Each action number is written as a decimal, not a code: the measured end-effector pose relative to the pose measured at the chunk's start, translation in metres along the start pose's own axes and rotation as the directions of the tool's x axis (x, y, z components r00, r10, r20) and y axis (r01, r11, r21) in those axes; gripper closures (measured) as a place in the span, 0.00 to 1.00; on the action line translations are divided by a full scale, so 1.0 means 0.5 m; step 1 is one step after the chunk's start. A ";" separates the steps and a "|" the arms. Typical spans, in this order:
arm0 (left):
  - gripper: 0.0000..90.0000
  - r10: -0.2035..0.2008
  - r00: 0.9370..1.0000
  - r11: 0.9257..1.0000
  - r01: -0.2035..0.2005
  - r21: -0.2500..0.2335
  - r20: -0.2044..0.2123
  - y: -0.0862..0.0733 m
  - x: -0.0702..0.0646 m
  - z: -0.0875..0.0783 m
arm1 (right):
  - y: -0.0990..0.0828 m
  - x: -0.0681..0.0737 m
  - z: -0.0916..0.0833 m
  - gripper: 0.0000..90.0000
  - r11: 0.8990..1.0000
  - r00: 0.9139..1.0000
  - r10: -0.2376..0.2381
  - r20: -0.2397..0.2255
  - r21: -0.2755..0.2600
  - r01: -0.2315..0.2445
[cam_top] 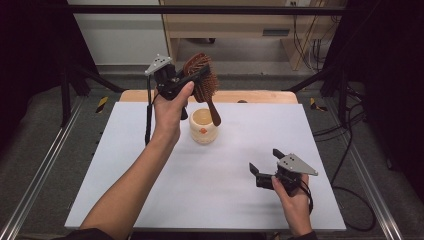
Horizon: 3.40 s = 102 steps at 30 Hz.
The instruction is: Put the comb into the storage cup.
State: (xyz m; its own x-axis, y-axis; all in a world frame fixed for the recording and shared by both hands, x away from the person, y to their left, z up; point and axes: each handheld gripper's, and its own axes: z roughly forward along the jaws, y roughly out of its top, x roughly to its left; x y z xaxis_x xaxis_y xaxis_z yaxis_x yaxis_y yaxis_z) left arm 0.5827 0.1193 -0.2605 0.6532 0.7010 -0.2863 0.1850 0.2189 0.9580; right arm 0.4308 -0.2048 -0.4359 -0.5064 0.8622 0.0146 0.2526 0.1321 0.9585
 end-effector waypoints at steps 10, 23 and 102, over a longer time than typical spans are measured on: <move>0.55 0.014 1.000 1.000 -0.015 -0.004 -0.023 0.006 0.017 0.000 | 0.000 0.000 -0.001 0.07 1.000 1.000 0.012 -0.003 0.000 -0.012; 0.55 0.033 0.998 0.999 -0.033 -0.009 -0.051 0.012 0.037 -0.006 | -0.002 0.000 0.002 0.06 1.000 1.000 0.010 -0.005 0.006 -0.010; 0.55 0.065 0.991 0.998 -0.062 0.029 -0.119 -0.035 0.076 0.021 | -0.006 0.004 0.009 0.05 1.000 1.000 0.002 -0.015 0.022 -0.002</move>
State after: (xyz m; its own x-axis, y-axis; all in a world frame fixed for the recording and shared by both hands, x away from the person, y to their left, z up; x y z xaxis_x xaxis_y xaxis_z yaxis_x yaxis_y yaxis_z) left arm 0.6118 0.1349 -0.2878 0.5717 0.7896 -0.2231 0.1652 0.1556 0.9739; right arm 0.4331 -0.2013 -0.4399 -0.5181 0.8551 0.0206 0.2718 0.1418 0.9519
